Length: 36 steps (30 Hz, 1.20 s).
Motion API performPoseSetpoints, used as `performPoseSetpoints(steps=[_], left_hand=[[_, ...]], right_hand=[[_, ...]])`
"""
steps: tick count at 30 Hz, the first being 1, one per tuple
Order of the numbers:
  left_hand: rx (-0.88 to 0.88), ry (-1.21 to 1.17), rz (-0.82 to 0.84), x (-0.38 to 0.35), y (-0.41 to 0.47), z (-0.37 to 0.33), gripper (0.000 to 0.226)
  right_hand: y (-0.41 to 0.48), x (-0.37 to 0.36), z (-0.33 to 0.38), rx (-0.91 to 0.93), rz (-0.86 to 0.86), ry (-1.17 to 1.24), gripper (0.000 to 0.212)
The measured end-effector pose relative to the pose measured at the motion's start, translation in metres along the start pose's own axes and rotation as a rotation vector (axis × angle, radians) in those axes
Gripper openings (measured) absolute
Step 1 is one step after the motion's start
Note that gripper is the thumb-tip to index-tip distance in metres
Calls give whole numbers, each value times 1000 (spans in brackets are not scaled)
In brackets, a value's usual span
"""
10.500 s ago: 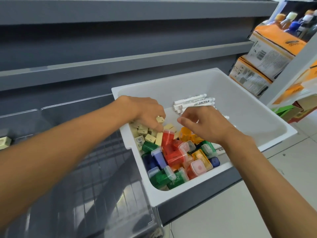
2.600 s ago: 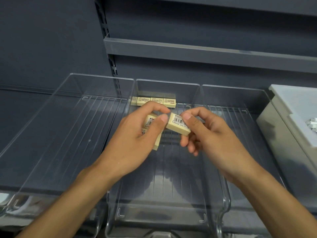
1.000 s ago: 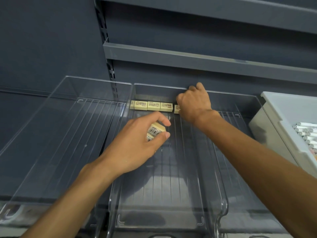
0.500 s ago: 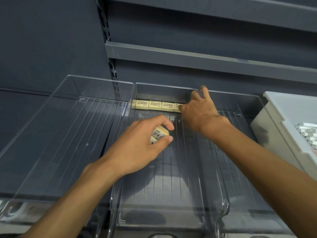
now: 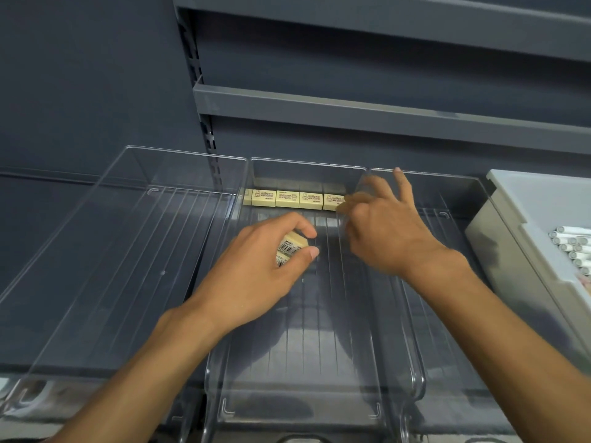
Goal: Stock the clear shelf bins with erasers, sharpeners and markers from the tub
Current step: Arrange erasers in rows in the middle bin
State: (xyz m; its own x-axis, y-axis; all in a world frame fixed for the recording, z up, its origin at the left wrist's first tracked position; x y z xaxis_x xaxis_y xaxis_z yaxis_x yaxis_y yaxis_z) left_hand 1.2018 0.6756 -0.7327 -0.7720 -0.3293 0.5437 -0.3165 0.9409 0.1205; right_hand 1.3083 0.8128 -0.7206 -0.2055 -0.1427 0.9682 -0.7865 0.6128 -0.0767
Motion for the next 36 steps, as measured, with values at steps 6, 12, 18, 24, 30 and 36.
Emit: performPoseSetpoints(steps=[6,12,18,24,30,36], left_hand=[[-45,-46,-60,1,1,0,10],[-116,-54,-18,4,-6,-3,13],[-156,-164,39,3,-13,-11,17],[-122,-302,77,-2,-20,-13,25],[-119,-393,-40,9,-24,-12,27],[-75,-179,-316,29,-26,-1,34]], right_hand=[[-49,10,25,123,-259,724,20],[-54,-1,43,96,-282,1190,21],[-63,5,44,194,-264,1492,37],[-67,-1,41,131,-131,1635,18],[-63,5,40,121,-211,1659,21],[-65,2,46,157,-221,1655,19]])
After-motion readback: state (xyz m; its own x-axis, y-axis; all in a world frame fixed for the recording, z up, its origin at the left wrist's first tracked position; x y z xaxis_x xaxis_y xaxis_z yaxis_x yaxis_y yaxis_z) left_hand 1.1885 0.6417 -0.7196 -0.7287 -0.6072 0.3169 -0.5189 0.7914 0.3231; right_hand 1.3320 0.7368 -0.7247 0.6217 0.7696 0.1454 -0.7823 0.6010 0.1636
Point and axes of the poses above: each hand's wrist, its own y-axis towards the middle knuckle, its own x-axis out of the back of the hand, z = x × y, the point moved 4 cm from there along y, towards the middle knuckle, and after that the axes turned 2 degrees about -y, right-handed, at the moved point
